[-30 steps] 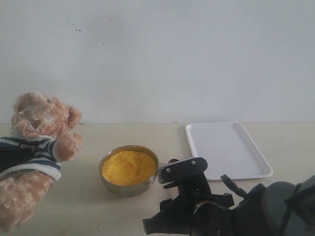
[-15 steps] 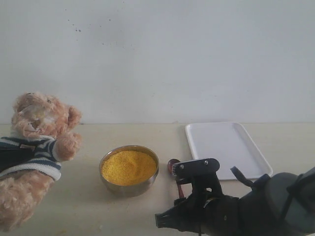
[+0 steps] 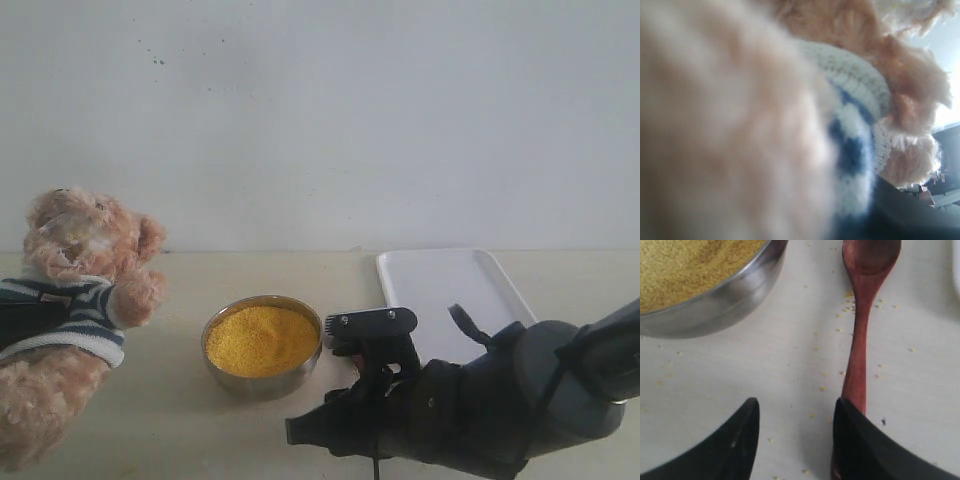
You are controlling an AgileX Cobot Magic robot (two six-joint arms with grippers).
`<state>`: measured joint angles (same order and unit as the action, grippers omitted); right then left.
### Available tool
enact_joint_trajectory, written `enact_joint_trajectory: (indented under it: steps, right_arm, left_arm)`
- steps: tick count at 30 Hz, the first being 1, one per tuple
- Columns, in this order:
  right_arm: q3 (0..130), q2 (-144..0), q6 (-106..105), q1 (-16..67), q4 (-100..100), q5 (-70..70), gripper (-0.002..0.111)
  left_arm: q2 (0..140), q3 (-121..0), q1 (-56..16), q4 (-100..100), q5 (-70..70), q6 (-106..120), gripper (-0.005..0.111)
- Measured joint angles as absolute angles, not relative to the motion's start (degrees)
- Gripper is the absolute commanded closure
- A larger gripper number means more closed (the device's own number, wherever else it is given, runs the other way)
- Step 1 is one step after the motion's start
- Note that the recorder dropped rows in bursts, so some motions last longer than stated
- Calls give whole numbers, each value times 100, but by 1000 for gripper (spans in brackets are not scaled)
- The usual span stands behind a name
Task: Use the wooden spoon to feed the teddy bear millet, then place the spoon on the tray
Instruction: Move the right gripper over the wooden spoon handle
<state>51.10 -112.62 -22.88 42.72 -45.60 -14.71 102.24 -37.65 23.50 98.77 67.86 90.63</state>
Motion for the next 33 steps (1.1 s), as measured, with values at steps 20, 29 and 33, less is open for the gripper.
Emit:
enact_joint_trajectory:
  steps: [20,29,33]
  right_arm:
    - [5134,-11062,-2827,4268,-4583,-1555,64]
    - [5134,-11081,-3221,4246,-4583,-1726,64]
    - [5134,-11269,-3255,4246,-4583,-1716,64]
  left_arm:
    - [10224,-3765,2350,9877,6786,9152,103]
    - [10224,-3765,2350,9877,6786,9164,103]
    - [10224,-3765,2350,9877,6786,9164,103]
